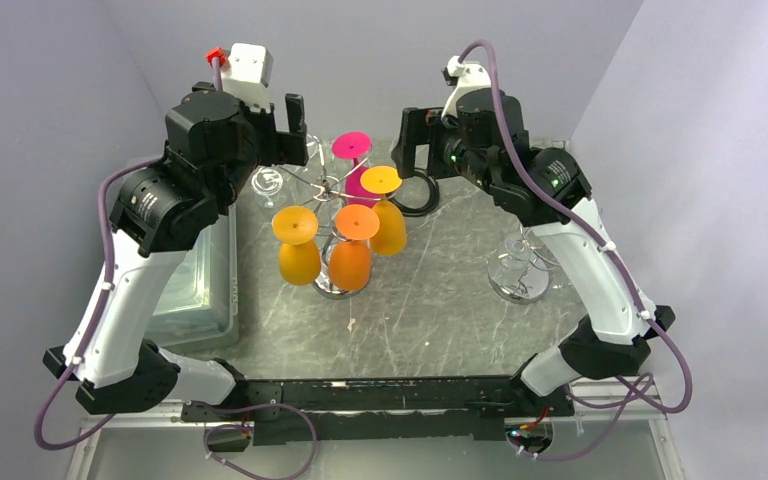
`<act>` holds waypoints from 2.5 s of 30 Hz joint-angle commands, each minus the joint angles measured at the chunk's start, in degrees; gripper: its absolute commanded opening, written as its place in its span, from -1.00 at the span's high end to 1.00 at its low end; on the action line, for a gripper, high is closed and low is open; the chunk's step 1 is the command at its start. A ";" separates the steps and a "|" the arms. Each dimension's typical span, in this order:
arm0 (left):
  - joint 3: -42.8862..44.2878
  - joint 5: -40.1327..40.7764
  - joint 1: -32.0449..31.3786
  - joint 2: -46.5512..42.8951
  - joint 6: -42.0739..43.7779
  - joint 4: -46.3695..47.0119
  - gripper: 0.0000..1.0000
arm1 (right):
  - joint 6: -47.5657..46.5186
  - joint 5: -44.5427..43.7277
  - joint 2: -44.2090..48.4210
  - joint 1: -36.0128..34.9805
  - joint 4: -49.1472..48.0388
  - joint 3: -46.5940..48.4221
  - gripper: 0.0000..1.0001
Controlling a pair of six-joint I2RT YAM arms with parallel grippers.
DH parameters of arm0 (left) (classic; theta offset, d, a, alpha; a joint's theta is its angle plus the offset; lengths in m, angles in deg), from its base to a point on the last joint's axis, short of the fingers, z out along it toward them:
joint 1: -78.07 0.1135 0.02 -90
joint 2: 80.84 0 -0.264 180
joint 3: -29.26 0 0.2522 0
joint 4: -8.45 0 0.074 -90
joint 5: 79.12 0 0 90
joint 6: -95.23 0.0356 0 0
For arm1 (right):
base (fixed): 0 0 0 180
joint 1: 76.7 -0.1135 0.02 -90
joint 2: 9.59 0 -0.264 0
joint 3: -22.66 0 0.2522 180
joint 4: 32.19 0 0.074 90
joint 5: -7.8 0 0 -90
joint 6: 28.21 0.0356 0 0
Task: Take the wine glass off the wine glass rack
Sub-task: Pick up the wine glass from the wine rack.
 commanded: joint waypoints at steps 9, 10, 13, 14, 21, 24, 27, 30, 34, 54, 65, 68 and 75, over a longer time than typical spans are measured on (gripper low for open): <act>1.36 -1.44 -0.13 -1.09 0.98 1.79 -0.98 | -3.29 -8.62 -3.37 -5.04 2.83 2.57 -0.99; 1.50 -1.96 -0.13 -1.12 0.86 1.72 -0.98 | -3.30 -8.63 -3.29 -5.12 2.74 2.65 -0.99; 1.61 -4.00 -0.12 -1.25 0.89 1.83 -0.98 | -3.50 -8.99 -3.23 -5.22 2.88 3.36 -0.99; 1.40 -4.80 -0.08 -1.50 1.18 2.09 -0.98 | -3.67 -9.33 -3.35 -5.22 3.06 3.78 -0.99; -2.34 -9.57 -0.13 -5.41 2.73 6.10 -0.98 | -3.91 -8.40 -4.59 -5.47 3.73 5.30 -0.99; -2.72 -8.37 -0.13 -5.90 2.93 5.98 -0.98 | -4.17 -8.32 -6.01 -6.11 4.48 6.44 -0.99; -1.69 -6.31 -0.13 -5.28 2.69 4.33 -0.98 | -4.51 -8.90 -7.43 -6.96 5.16 7.92 -0.99; -1.98 -5.00 -0.10 -5.37 2.52 3.97 -0.98 | -4.76 -9.31 -8.60 -7.54 5.57 8.66 -0.99; -3.11 -3.61 -0.13 -6.00 2.43 4.04 -0.98 | -4.96 -9.17 -9.93 -7.77 5.86 8.68 -0.99; -5.88 -1.78 -0.10 -7.42 2.17 4.62 -0.98 | -5.68 -8.66 -15.58 -9.24 8.80 10.94 -0.99; -6.98 -1.18 -0.13 -7.59 1.81 5.00 -0.98 | -5.24 -9.15 -16.76 -9.27 9.54 10.07 -0.75; -7.17 -1.08 -0.13 -7.69 1.81 5.14 -0.98 | -5.25 -9.16 -17.06 -9.28 9.63 10.33 -0.66; -7.83 -0.77 -0.13 -8.02 1.81 5.52 -0.98 | -5.24 -9.10 -17.34 -9.27 9.63 10.33 -0.52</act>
